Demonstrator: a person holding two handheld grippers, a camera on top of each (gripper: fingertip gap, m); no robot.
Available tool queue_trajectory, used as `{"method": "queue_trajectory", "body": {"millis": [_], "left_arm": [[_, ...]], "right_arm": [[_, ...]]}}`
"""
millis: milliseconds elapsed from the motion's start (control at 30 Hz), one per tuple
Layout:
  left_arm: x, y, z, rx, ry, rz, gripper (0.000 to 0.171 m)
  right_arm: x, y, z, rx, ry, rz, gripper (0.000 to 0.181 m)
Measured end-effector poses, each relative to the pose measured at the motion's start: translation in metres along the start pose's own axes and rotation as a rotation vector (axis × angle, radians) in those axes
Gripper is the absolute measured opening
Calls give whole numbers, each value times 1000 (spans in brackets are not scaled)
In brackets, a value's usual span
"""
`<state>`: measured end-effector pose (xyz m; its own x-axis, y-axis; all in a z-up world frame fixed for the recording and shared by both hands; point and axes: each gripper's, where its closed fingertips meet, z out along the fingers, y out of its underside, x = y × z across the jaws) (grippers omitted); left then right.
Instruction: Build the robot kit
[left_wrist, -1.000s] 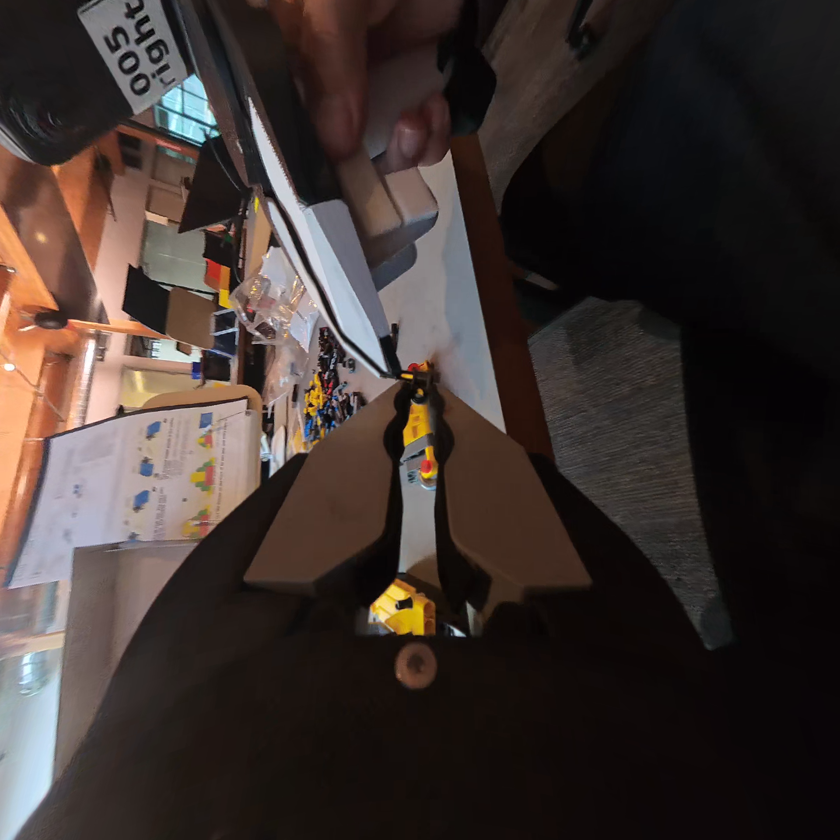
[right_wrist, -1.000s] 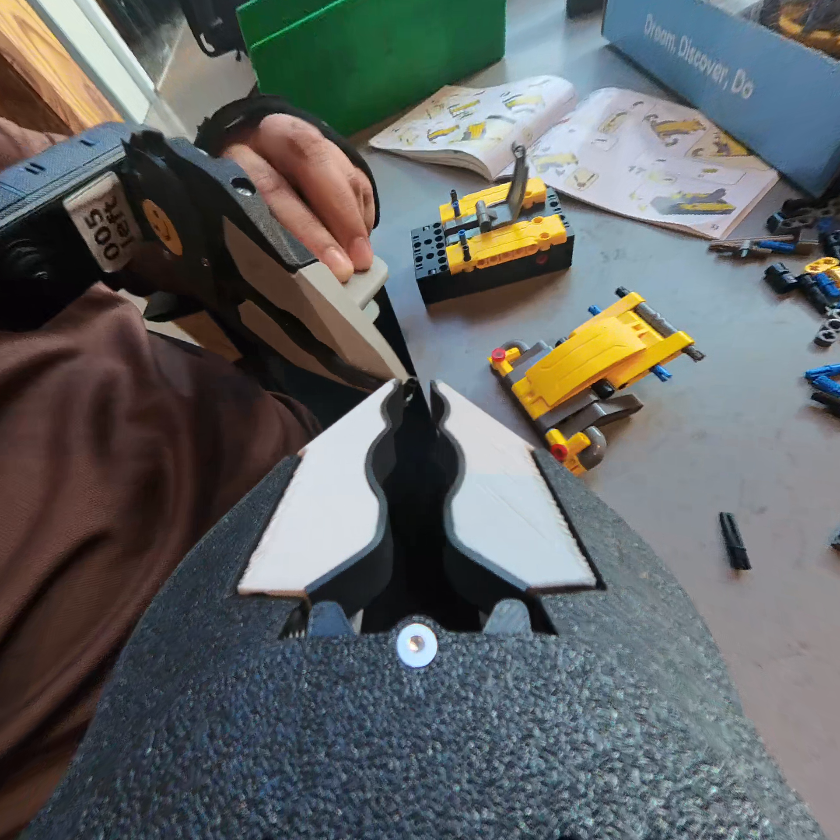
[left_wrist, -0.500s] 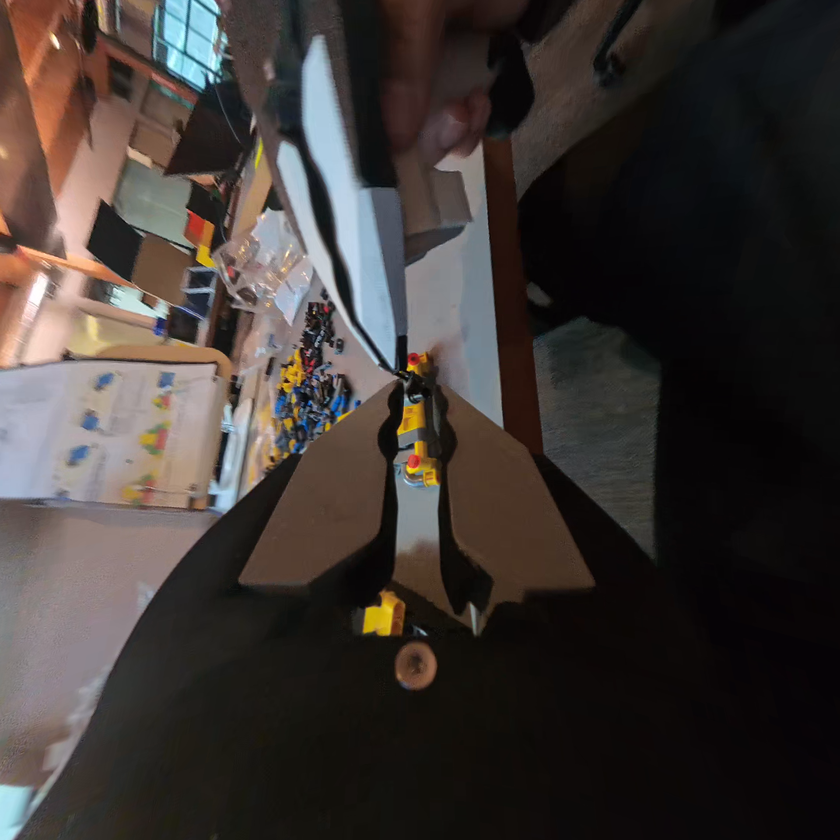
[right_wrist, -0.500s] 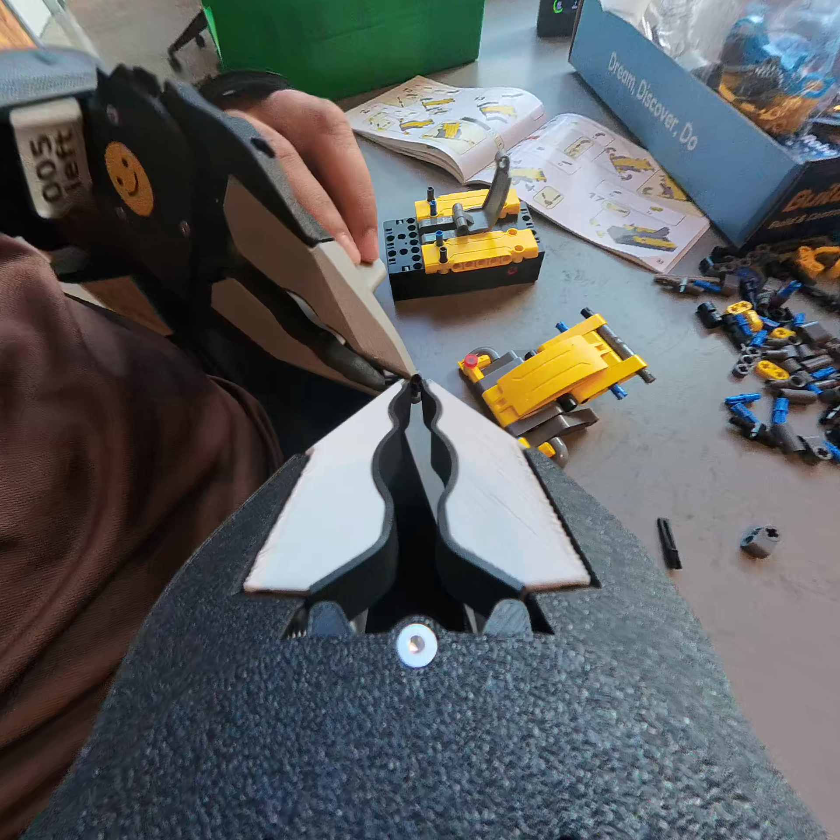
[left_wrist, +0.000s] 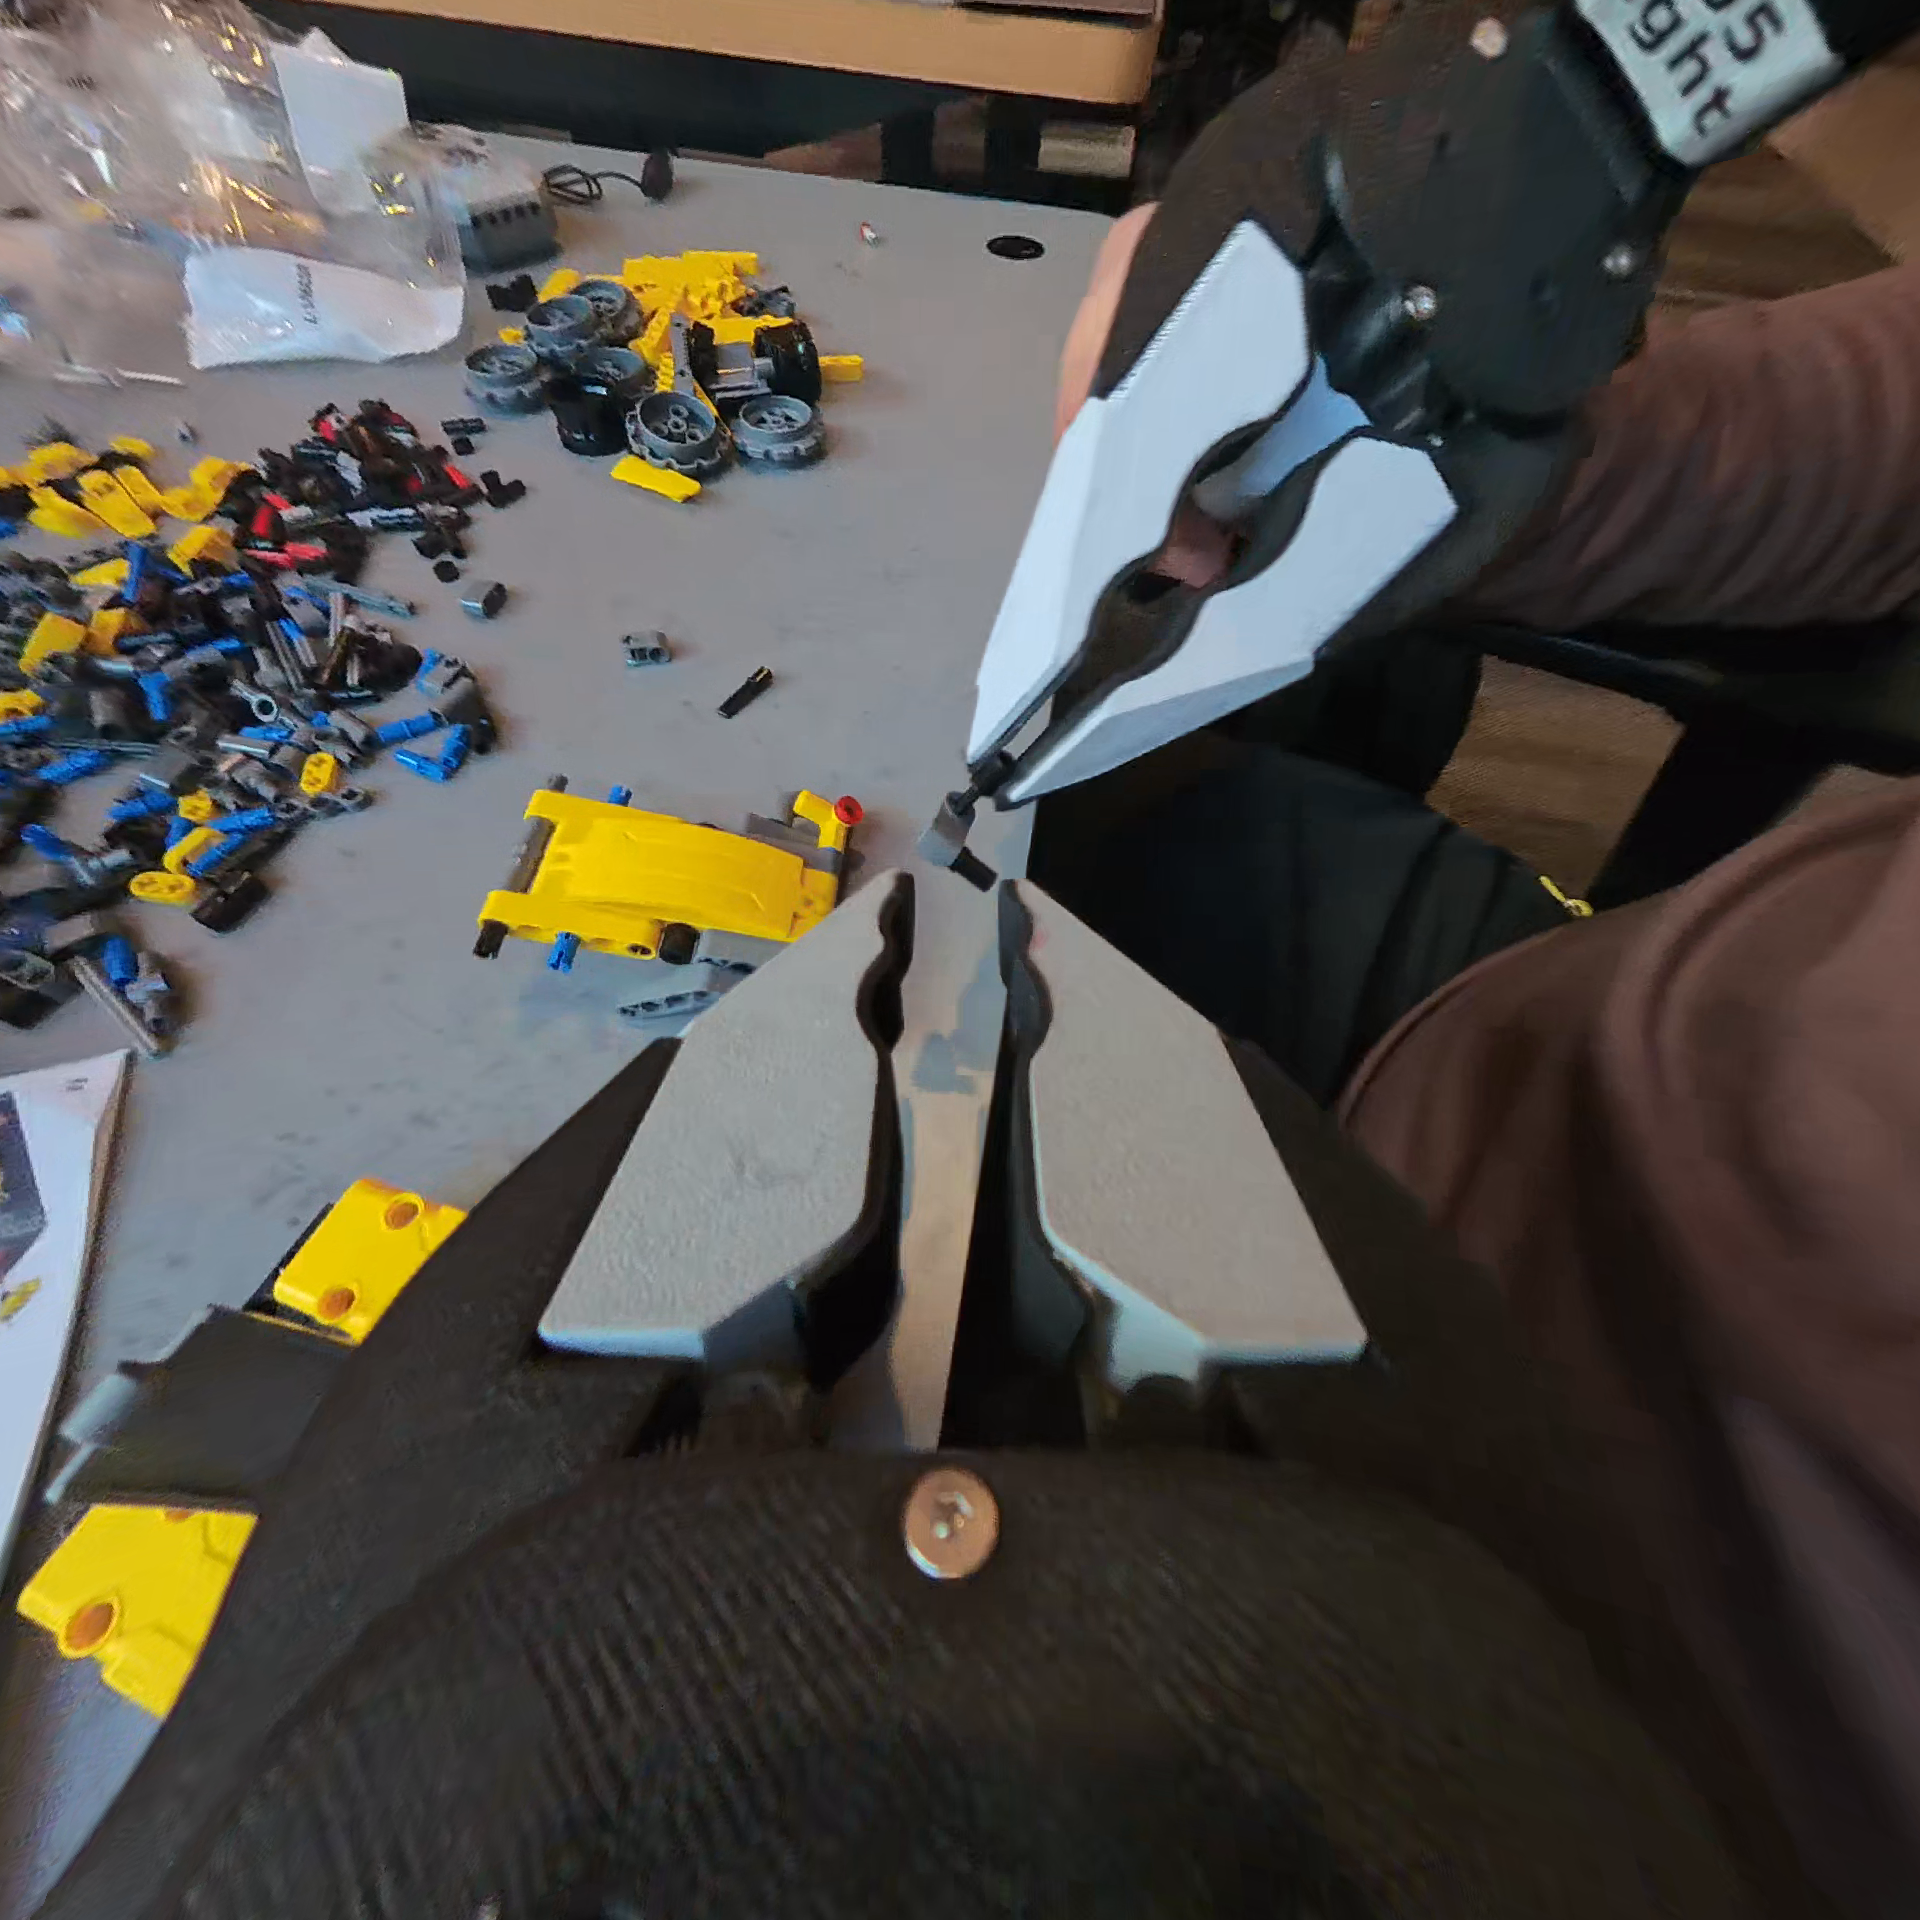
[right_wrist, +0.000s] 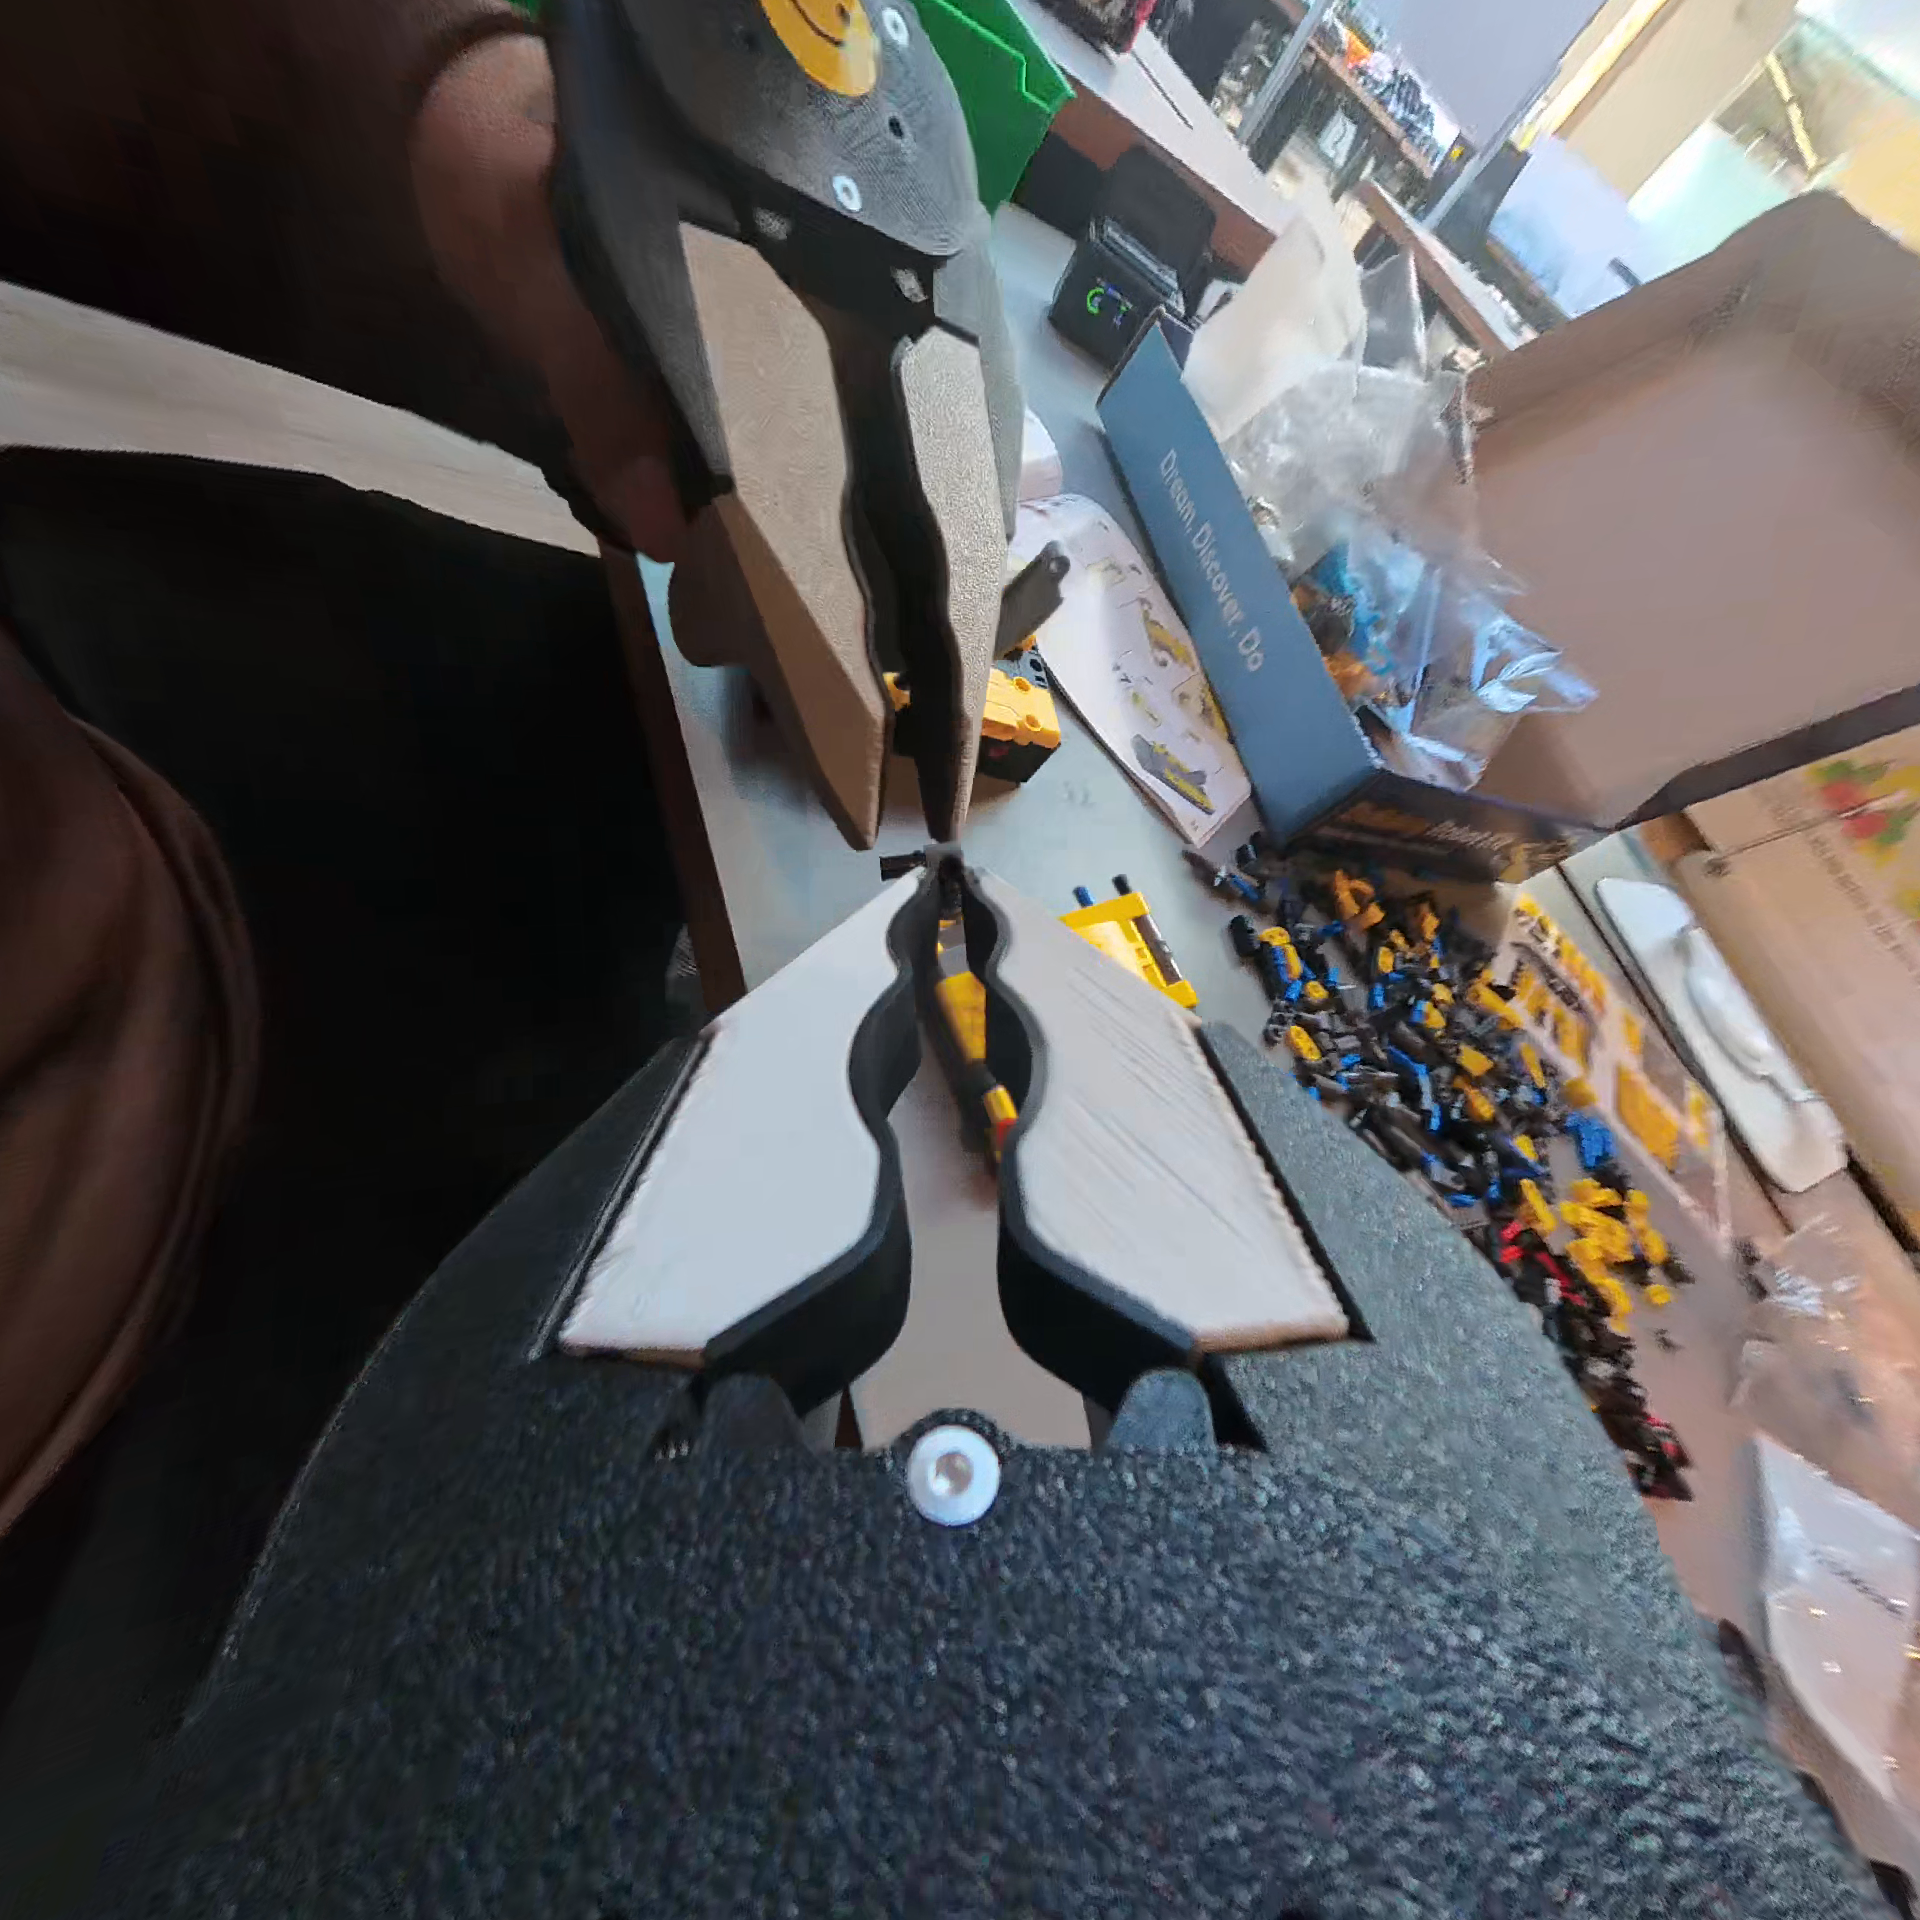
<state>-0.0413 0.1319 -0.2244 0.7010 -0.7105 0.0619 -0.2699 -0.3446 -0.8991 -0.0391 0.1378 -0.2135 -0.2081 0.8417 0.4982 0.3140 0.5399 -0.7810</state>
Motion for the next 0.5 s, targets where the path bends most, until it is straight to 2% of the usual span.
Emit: {"method": "queue_trajectory", "body": {"millis": [233, 333, 500], "left_arm": [[9, 3, 3, 7, 160, -244, 15], [3, 1, 2, 31, 148, -287, 7], [2, 1, 3, 42, 144, -299, 6]], "right_arm": [[-4, -7, 3, -18, 107, -206, 1], [-5, -11, 4, -15, 138, -256, 1], [-8, -10, 5, -8, 138, -258, 1]]}}
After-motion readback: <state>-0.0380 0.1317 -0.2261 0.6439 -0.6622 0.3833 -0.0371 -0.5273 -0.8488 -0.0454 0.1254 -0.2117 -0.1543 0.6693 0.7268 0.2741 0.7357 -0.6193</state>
